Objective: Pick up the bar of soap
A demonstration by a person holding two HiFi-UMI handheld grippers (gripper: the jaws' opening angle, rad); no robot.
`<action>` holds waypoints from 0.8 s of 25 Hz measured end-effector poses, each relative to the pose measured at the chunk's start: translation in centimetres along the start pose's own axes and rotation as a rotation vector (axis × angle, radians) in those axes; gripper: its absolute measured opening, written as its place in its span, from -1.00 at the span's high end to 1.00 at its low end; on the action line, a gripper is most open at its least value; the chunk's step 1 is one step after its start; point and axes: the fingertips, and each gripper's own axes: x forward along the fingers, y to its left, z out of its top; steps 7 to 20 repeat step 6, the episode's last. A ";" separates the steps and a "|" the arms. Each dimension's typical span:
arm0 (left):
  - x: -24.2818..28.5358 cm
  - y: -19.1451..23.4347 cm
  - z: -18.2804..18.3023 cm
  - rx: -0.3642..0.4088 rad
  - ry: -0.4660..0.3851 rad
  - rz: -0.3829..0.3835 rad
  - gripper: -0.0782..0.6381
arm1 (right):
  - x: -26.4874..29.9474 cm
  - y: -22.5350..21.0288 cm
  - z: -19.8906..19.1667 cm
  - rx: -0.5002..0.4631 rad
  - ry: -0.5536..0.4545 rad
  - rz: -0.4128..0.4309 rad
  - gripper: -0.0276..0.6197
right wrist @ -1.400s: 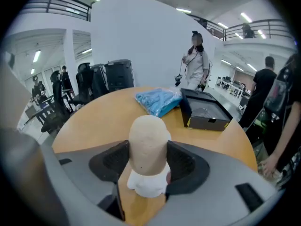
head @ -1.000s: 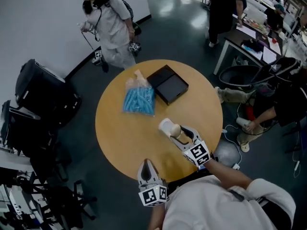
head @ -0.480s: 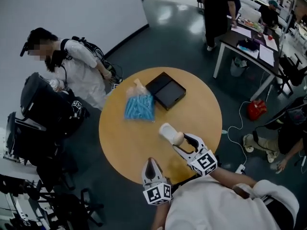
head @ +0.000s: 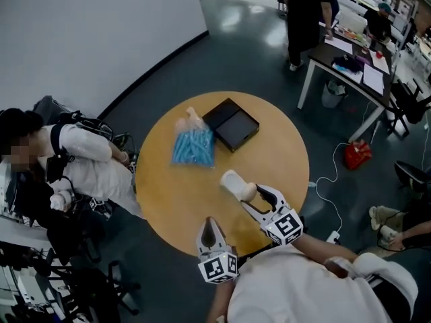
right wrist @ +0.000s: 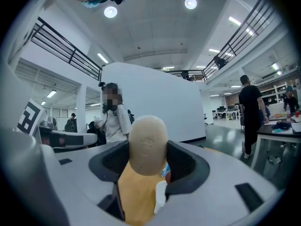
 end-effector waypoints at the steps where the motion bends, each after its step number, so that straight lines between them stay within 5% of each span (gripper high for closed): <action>1: 0.0 0.1 -0.1 -0.002 0.004 0.001 0.77 | 0.0 0.0 0.0 -0.002 0.001 0.000 0.11; 20: 0.0 0.1 -0.2 -0.010 0.002 -0.001 0.77 | 0.0 -0.1 0.3 -0.008 -0.009 -0.003 0.11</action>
